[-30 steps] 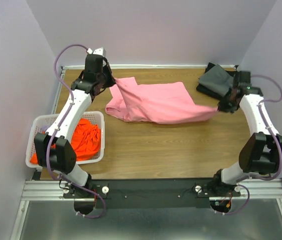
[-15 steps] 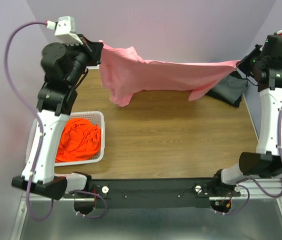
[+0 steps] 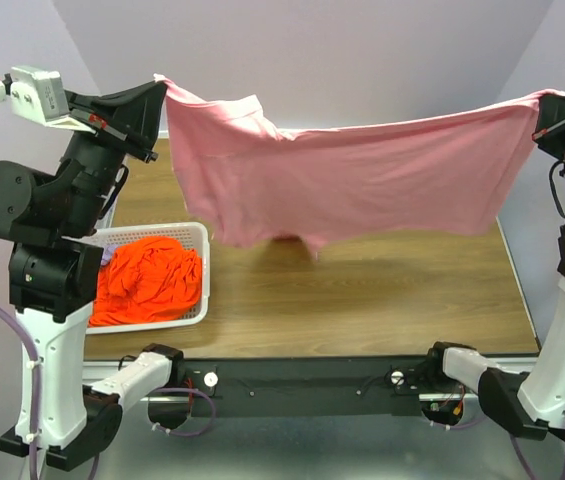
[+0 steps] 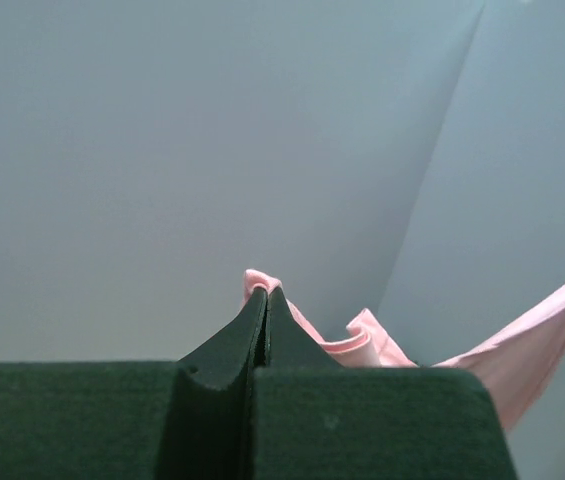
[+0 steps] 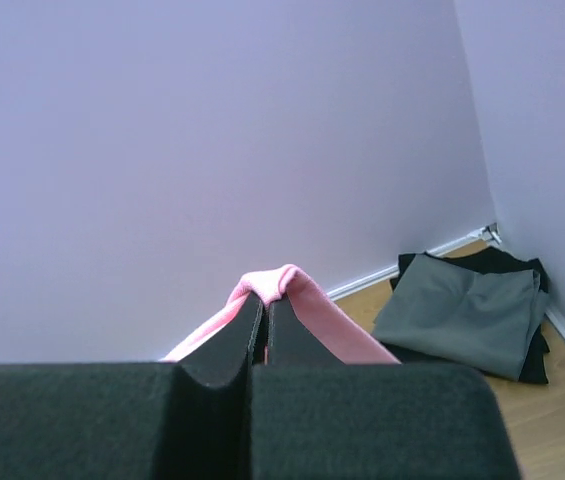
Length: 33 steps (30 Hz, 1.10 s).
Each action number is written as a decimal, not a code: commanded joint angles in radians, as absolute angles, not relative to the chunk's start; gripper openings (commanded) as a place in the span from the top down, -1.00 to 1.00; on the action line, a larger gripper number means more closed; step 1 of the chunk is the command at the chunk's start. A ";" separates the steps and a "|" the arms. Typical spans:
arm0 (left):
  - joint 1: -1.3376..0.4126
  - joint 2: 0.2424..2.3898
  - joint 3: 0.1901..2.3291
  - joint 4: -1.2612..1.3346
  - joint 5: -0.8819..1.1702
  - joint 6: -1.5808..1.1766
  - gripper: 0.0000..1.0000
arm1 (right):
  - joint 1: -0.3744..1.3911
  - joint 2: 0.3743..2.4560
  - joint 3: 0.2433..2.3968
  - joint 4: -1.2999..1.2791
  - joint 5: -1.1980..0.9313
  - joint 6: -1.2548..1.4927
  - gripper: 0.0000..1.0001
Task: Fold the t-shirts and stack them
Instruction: Flatten the tshirt out
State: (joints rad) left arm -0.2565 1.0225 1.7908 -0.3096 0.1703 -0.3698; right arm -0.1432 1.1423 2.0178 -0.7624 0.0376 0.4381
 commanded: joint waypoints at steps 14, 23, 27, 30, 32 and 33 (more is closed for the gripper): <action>-0.295 1.502 1.971 -0.279 0.247 -0.337 1.00 | -0.144 1.500 1.899 -0.697 0.029 0.459 0.97; -0.298 1.715 2.267 -0.365 0.226 -0.322 1.00 | -0.144 1.635 2.065 -0.690 0.028 0.463 0.97; -0.298 1.678 2.267 -0.377 0.206 -0.296 1.00 | -0.144 1.614 2.083 -0.692 0.029 0.463 0.97; -0.299 1.613 2.221 -0.377 0.206 -0.275 1.00 | -0.144 1.559 2.062 -0.692 0.032 0.465 0.97; -0.301 1.565 2.185 -0.368 0.207 -0.247 1.00 | -0.146 1.522 2.045 -0.692 0.040 0.469 0.97; -0.302 1.539 2.134 -0.350 0.207 -0.239 1.00 | -0.146 1.494 2.034 -0.692 0.054 0.475 0.97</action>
State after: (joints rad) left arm -0.2909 1.6379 2.1918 -0.3740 0.2268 -0.2947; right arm -0.1432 1.5997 2.0480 -0.7155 0.0368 0.4568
